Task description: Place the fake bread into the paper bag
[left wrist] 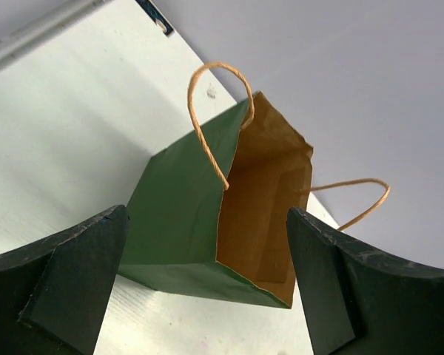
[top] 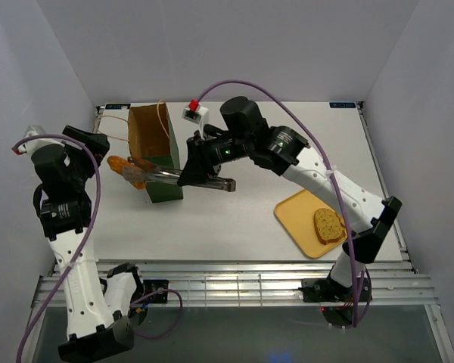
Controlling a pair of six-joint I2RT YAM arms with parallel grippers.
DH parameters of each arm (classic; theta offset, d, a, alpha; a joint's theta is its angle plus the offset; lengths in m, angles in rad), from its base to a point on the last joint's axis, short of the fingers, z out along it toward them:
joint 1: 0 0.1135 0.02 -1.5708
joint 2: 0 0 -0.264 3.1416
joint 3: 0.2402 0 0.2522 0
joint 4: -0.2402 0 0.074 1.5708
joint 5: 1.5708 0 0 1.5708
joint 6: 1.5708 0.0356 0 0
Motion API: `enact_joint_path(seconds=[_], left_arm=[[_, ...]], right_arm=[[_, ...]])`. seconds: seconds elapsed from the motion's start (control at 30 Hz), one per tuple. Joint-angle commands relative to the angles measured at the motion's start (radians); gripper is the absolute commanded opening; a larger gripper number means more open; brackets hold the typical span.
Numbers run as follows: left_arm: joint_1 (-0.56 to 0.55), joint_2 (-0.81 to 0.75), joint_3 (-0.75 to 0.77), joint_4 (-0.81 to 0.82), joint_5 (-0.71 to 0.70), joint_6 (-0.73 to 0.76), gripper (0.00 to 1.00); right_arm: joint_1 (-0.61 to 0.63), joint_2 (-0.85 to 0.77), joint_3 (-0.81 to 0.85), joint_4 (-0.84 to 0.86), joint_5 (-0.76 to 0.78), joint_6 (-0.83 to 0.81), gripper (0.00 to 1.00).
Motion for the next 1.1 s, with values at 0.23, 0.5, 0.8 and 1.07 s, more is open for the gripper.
enact_joint_path(seconds=[0.23,0.5,0.8,1.07], left_arm=[[0.003,-0.095,0.043,-0.052,-0.191,-0.054,0.98],[0.003,-0.115,0.038,-0.06,-0.184,-0.089,0.98],[0.003,-0.154,-0.012,-0.05,-0.122,-0.094,0.98],[0.003,-0.161,-0.023,-0.04,-0.104,-0.091,0.98]], right_arm=[[0.019,0.225,0.378,-0.128,0.401,-0.092,0.43],[0.019,0.229,0.355,-0.107,0.503,-0.125,0.45],[0.019,0.24,0.353,-0.076,0.534,-0.119,0.49],[0.019,0.243,0.369,-0.034,0.5,-0.105,0.5]])
